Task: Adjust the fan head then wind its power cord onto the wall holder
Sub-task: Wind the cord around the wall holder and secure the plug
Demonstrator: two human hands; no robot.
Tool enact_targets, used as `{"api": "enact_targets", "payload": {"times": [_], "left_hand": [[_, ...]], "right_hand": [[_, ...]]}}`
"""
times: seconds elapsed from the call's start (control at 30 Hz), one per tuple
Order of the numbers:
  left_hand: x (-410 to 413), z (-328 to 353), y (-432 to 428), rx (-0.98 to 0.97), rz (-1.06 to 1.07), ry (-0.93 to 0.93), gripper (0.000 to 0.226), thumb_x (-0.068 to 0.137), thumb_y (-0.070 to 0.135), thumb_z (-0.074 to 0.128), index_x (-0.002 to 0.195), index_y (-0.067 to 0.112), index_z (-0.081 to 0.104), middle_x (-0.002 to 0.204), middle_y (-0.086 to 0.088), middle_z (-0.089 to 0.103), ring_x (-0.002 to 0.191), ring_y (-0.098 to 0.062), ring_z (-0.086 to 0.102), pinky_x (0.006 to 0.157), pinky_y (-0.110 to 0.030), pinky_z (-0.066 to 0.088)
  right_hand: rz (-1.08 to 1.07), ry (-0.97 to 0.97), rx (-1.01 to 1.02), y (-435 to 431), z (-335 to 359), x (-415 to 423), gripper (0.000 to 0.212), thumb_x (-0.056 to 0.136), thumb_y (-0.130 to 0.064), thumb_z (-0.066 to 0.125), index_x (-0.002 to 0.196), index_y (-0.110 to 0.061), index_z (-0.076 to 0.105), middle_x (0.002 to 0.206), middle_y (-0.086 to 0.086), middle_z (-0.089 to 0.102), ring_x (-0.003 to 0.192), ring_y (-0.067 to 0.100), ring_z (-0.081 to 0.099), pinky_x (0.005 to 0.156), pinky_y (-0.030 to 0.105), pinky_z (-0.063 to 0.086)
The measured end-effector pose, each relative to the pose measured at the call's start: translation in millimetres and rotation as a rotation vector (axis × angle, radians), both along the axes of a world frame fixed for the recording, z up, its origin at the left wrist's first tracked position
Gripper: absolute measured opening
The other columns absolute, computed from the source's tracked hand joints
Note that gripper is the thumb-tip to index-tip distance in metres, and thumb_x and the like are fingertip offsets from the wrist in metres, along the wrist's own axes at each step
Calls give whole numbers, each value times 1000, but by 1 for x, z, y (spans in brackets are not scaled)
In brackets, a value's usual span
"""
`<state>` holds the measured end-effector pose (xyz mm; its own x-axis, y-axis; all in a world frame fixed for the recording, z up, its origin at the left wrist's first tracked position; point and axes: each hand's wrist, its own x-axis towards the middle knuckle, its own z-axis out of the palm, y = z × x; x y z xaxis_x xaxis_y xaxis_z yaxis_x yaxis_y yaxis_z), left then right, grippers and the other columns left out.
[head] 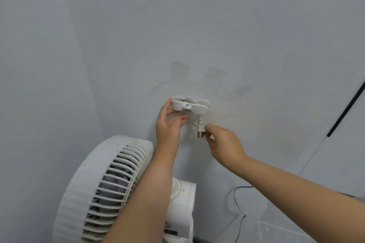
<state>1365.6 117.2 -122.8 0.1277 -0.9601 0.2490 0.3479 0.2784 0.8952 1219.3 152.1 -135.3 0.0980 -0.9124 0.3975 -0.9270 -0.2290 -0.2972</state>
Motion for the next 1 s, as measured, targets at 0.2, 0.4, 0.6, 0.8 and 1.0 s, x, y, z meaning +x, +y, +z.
{"api": "enact_targets", "payload": {"times": [0.2,0.4,0.6,0.8,1.0], "left_hand": [[-6,-3,3,-16,-86,-134,74,86,-8,51,146,25,23,102,0,53,89,-7,59,84,-23,48],[-5,-7,0,-35,-66,-284,90,79,-4,64,146,32,15,85,-2,55,79,-10,56,73,-19,52],[0,-13,-5,-39,-91,-381,101,74,3,73,144,41,12,71,3,57,61,-1,55,72,-11,47],[-2,-13,-5,-34,-81,-384,105,72,1,75,145,41,10,70,4,57,63,-6,55,73,-14,47],[-1,-15,-6,-15,-50,-399,95,79,-3,64,145,42,13,73,-1,57,64,-13,55,75,-23,50]], "right_hand": [[-2,163,3,-1,9,6,30,84,2,48,107,-14,60,98,9,56,72,41,56,55,35,35],[-23,252,87,-6,23,13,44,81,5,45,116,-20,57,102,8,53,78,37,56,57,32,31],[10,297,98,-14,25,7,45,82,2,45,118,-22,57,103,5,54,84,35,58,58,33,33],[16,302,101,-15,26,6,42,84,1,44,117,-21,57,105,5,54,86,35,59,59,32,34],[-113,402,103,-8,36,3,27,81,1,44,103,-12,53,101,8,62,83,35,58,56,31,33]]}}
